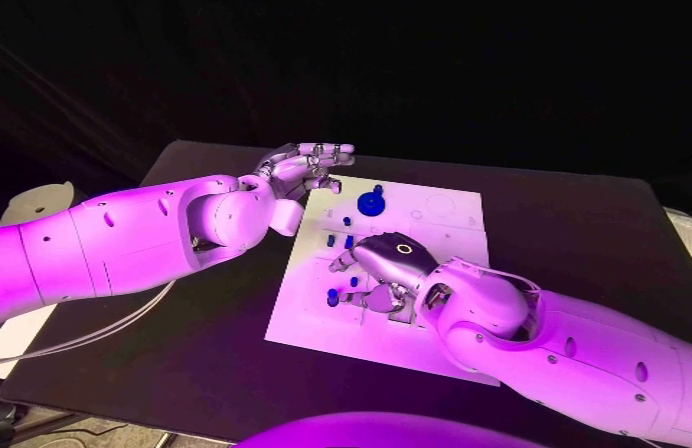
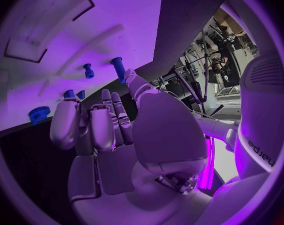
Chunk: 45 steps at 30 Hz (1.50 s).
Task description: Assemble the parts on the task board
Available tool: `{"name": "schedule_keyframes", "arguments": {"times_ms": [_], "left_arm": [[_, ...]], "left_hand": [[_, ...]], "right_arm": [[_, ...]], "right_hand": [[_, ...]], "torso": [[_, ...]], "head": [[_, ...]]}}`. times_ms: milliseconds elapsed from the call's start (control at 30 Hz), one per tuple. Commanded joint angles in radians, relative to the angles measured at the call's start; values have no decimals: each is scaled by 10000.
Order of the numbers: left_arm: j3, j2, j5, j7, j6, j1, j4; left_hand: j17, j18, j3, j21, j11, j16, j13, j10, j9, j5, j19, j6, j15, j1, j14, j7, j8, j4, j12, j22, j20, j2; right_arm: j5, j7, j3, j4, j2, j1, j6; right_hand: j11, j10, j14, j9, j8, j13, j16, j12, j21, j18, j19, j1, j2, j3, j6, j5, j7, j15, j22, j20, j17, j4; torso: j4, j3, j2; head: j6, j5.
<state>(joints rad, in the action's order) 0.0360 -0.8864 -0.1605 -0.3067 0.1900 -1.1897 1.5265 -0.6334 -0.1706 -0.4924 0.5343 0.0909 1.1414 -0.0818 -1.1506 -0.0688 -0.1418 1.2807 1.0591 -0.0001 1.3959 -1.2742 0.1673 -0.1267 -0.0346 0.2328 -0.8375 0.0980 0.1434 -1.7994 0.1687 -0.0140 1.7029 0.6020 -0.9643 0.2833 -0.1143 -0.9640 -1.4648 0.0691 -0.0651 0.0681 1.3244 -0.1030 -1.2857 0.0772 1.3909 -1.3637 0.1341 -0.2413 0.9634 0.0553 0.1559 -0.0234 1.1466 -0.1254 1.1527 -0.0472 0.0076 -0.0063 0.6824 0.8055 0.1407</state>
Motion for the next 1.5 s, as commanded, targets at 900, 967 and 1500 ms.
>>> {"name": "schedule_keyframes", "arguments": {"times_ms": [900, 967, 1500], "left_arm": [[34, -19, 30, -54, -207, 70, 73], [35, -12, 30, -53, -214, 72, 73], [37, -26, 30, -50, -233, 86, 81]], "left_hand": [[25, -105, 11, -53, 13, -64, -5, 55, 8, -29, -60, -13, 27, -34, 88, 32, -43, -42, 56, 19, -13, -88], [25, -105, 11, -53, 13, -64, -5, 55, 8, -29, -60, -13, 27, -34, 88, 32, -43, -42, 56, 19, -13, -88], [27, -105, 19, -56, 14, -60, -4, 64, 8, -27, -64, -14, 30, -57, 90, 33, -46, -36, 68, 21, -10, -96]], "right_arm": [[3455, 3915, 58, 2627, 4821, -172, 904], [3331, 4000, 69, 2573, 4742, -106, 813], [2946, 4093, 103, 2027, 3974, 107, -41]], "right_hand": [[1054, -4278, -723, 470, -1222, 10731, 1415, -10982, -1485, -274, 929, 1257, -384, 2506, 1215, 2300, -652, 861, 2121, 845, 2092, -2202], [1053, -4254, -722, 497, -1257, 10807, 1421, -11015, -1485, -274, 927, 1225, -415, 2603, 1190, 2299, -651, 862, 2124, 842, 2100, -2267], [1047, -4216, -735, 556, -1335, 10965, 1481, -11073, -1505, -281, 933, 1148, -477, 2809, 1154, 2287, -649, 854, 2159, 832, 2206, -2362]], "torso": [[-472, -68, -140], [-443, -67, -133], [-436, -71, -134]], "head": [[-286, -1106], [-283, -1117], [-215, -1012]]}}
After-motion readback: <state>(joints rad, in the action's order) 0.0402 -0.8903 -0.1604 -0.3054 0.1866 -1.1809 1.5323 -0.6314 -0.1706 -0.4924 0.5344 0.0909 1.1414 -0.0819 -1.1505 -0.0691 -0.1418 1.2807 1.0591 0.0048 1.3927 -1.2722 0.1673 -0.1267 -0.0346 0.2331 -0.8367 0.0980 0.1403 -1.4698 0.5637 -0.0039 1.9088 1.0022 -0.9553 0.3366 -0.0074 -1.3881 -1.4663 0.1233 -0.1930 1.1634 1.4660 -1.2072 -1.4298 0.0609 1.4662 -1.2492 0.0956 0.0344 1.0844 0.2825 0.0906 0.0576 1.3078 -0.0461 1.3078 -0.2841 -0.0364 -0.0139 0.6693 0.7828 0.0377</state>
